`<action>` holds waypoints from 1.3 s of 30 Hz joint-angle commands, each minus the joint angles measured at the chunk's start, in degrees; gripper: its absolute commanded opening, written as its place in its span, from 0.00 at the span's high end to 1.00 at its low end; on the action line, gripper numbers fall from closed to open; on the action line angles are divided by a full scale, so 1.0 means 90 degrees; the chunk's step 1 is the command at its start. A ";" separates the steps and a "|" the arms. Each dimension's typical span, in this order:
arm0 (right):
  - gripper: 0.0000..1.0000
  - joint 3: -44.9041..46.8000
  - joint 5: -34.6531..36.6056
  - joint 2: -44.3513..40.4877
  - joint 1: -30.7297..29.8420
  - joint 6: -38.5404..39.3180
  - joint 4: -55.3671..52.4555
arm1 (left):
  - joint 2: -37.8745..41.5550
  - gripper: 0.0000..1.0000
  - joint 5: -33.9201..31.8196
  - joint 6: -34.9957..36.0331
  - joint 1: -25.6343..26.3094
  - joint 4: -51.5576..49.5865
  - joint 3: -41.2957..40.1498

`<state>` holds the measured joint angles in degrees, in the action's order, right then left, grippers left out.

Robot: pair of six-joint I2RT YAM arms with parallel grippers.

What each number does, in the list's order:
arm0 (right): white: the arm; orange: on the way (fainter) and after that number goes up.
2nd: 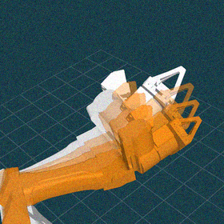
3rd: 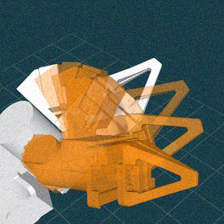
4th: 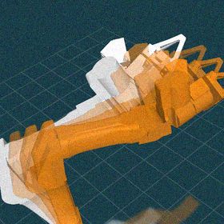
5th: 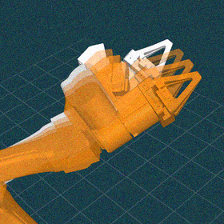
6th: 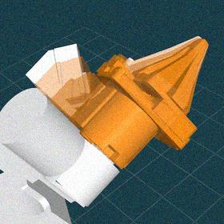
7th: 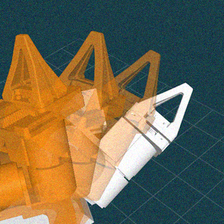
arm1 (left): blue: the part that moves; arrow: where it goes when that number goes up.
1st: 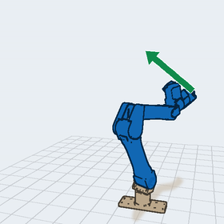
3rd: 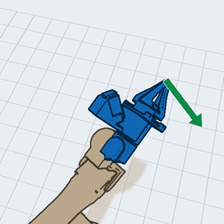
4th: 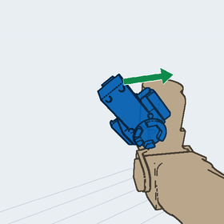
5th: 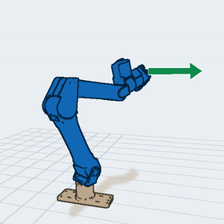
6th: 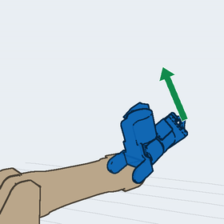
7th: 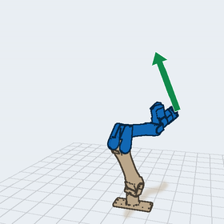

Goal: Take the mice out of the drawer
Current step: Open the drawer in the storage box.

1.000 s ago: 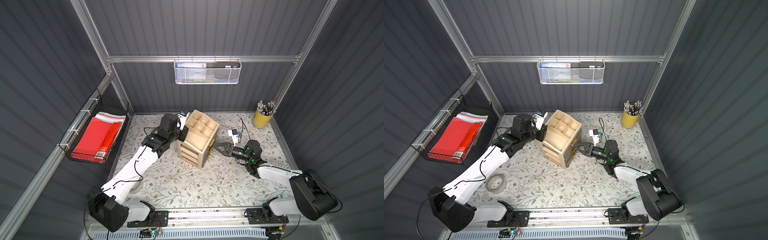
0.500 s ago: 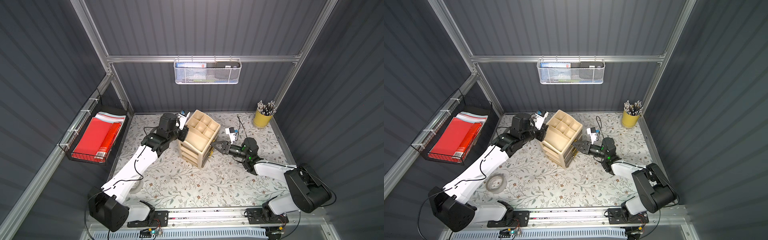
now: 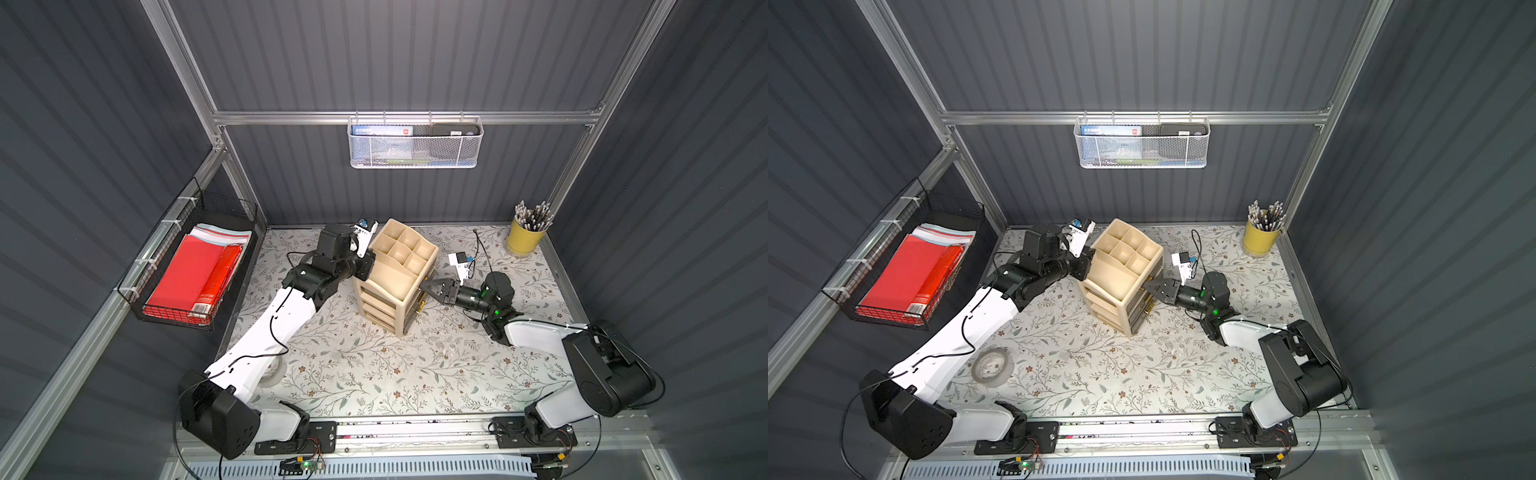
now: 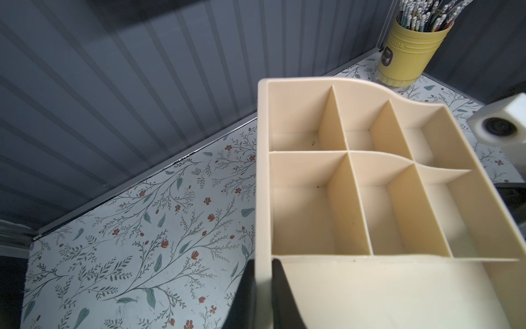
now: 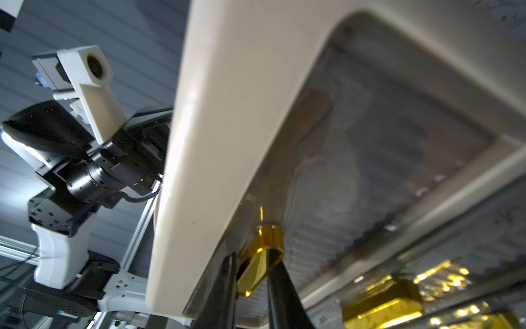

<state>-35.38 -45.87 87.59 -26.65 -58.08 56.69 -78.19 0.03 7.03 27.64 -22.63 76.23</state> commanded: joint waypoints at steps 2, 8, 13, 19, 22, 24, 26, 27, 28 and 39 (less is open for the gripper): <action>1.00 -0.0150 0.0102 0.0032 -0.0024 0.0591 0.0109 | -0.0291 1.00 0.0080 0.0237 0.0152 -0.0014 0.0367; 1.00 0.0190 0.0098 -0.0377 0.0094 0.0800 -0.0335 | -0.0648 1.00 -0.0643 0.0067 0.0114 0.0016 0.0672; 1.00 0.0506 0.0089 -0.0972 0.0169 0.1162 -0.1063 | -0.0852 1.00 -0.0813 -0.0052 0.0019 0.0034 0.0798; 1.00 0.0852 0.0241 -0.1924 0.0266 0.1673 -0.2210 | -0.0887 1.00 -0.0882 -0.0181 -0.0138 0.0017 0.0873; 1.00 0.0981 0.0214 -0.2398 0.0329 0.1842 -0.2743 | -0.0913 1.00 -0.0969 -0.0221 -0.0200 -0.0102 0.0974; 1.00 0.1084 0.0279 -0.2696 0.0356 0.1909 -0.3066 | -0.0956 1.00 -0.1224 -0.0245 -0.0209 -0.0225 0.1072; 1.00 0.1129 0.0338 -0.2948 0.0364 0.2003 -0.3422 | -0.0975 1.00 -0.1386 -0.0278 -0.0227 -0.0286 0.1143; 1.00 0.1145 0.0368 -0.3073 0.0373 0.2043 -0.3596 | -0.0996 1.00 -0.1442 -0.0292 -0.0229 -0.0324 0.1188; 1.00 0.1177 0.0370 -0.3173 0.0388 0.2059 -0.3709 | -0.1016 1.00 -0.1511 -0.0296 -0.0229 -0.0344 0.1233; 1.00 0.1487 0.0778 -0.4591 0.0750 0.2313 -0.5095 | -0.1123 1.00 -0.2835 -0.0109 -0.0229 -0.0412 0.1276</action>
<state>-22.70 -38.41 48.27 -20.95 -41.89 16.19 -87.88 -10.02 2.85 27.24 -29.50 86.80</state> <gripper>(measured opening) 0.028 0.103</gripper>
